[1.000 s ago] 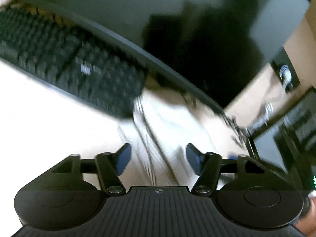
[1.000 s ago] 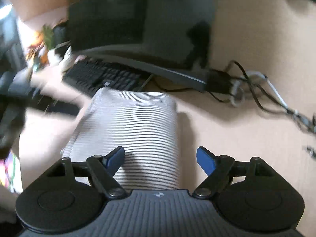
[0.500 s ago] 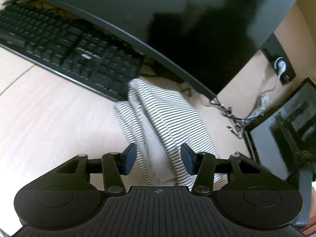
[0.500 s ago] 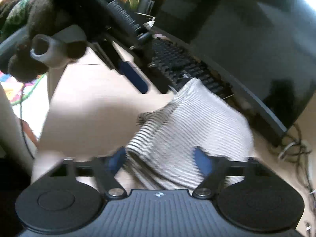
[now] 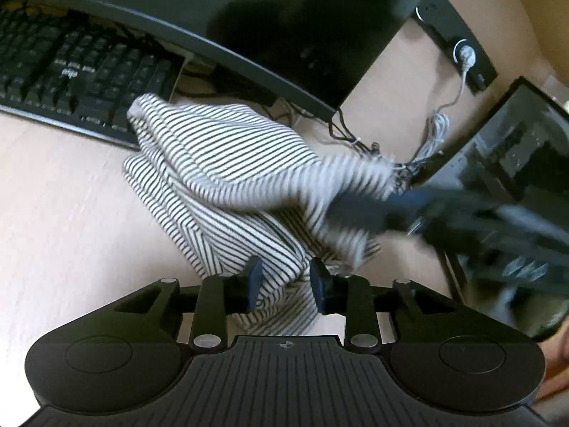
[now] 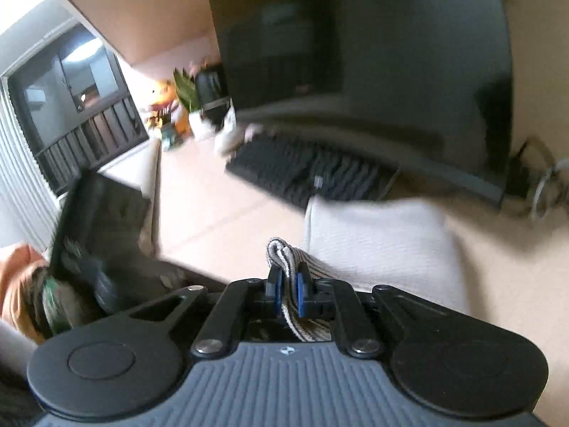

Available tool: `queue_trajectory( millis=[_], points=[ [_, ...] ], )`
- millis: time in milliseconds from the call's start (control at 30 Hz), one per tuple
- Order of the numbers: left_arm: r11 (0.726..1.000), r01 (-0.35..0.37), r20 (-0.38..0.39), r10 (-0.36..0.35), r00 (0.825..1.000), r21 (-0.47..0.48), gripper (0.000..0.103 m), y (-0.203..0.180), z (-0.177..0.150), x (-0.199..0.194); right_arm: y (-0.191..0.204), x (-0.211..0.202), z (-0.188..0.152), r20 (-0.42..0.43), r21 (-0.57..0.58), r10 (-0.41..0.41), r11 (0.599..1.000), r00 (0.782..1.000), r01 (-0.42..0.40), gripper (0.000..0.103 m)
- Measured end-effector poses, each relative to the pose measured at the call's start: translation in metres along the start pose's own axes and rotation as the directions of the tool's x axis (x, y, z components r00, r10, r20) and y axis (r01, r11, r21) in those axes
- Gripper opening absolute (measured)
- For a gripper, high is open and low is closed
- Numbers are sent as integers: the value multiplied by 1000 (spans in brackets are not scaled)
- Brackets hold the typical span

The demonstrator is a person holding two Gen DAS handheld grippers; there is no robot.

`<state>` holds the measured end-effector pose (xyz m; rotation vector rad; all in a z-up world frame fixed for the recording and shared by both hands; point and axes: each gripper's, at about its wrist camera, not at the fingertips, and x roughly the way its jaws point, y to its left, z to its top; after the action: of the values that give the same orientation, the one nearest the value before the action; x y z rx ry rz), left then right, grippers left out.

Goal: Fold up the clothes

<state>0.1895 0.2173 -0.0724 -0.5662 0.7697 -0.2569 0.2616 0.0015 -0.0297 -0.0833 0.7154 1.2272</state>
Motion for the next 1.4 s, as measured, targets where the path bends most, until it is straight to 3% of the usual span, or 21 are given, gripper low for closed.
queue_trajectory(
  millis=[100,167,300,433,533,600,667,733,833,933,1067,1233,1300,1367,1400],
  points=[
    [999,-29,-38,28,999,-14,45,12,-7,-9,10,11,-14,-68,-90,-15,996,998,9,8],
    [996,-80,-38,78,996,-41,45,23,-11,-22,23,20,-26,-113,-153,-26,988,993,8,9],
    [991,-107,54,111,992,-83,45,26,6,-51,45,28,-48,-164,-267,-68,963,984,22,9],
    [999,-31,138,35,990,-30,44,-2,31,-50,64,25,-52,-166,-367,-115,929,979,47,9],
    [999,-8,89,5,996,33,44,-19,35,-21,69,23,-54,-154,-388,-130,919,979,61,12],
    [998,-31,26,30,999,53,42,-20,32,0,67,13,-51,-133,-353,-123,933,983,69,14],
    [997,-60,-18,61,998,46,33,-13,27,12,55,-8,-43,-108,-266,-104,961,989,72,21],
    [998,-50,-19,50,999,39,33,-7,25,10,38,-35,-33,-58,-161,-88,984,994,78,41],
    [998,-38,-24,39,999,43,33,-2,23,7,3,-68,-18,13,25,-99,995,995,99,60],
    [998,-33,-19,33,999,46,33,-1,21,6,-33,-70,-6,53,149,-157,978,986,147,76],
    [999,-26,-15,26,1000,32,33,0,21,5,-83,-32,-19,6,346,-158,927,987,147,79],
    [1000,-16,-13,16,1000,13,33,5,20,4,-112,10,-40,-19,552,-38,833,999,42,86],
    [1000,-12,-14,12,1000,6,32,6,21,5,-104,17,-32,-30,530,-25,847,999,37,84],
    [1000,-26,-15,27,1000,12,32,6,22,5,-90,19,-19,-31,461,-32,886,999,43,74],
    [999,-35,-15,35,999,16,33,6,23,5,-82,13,-12,-2,415,-30,909,1000,29,63]
  ],
)
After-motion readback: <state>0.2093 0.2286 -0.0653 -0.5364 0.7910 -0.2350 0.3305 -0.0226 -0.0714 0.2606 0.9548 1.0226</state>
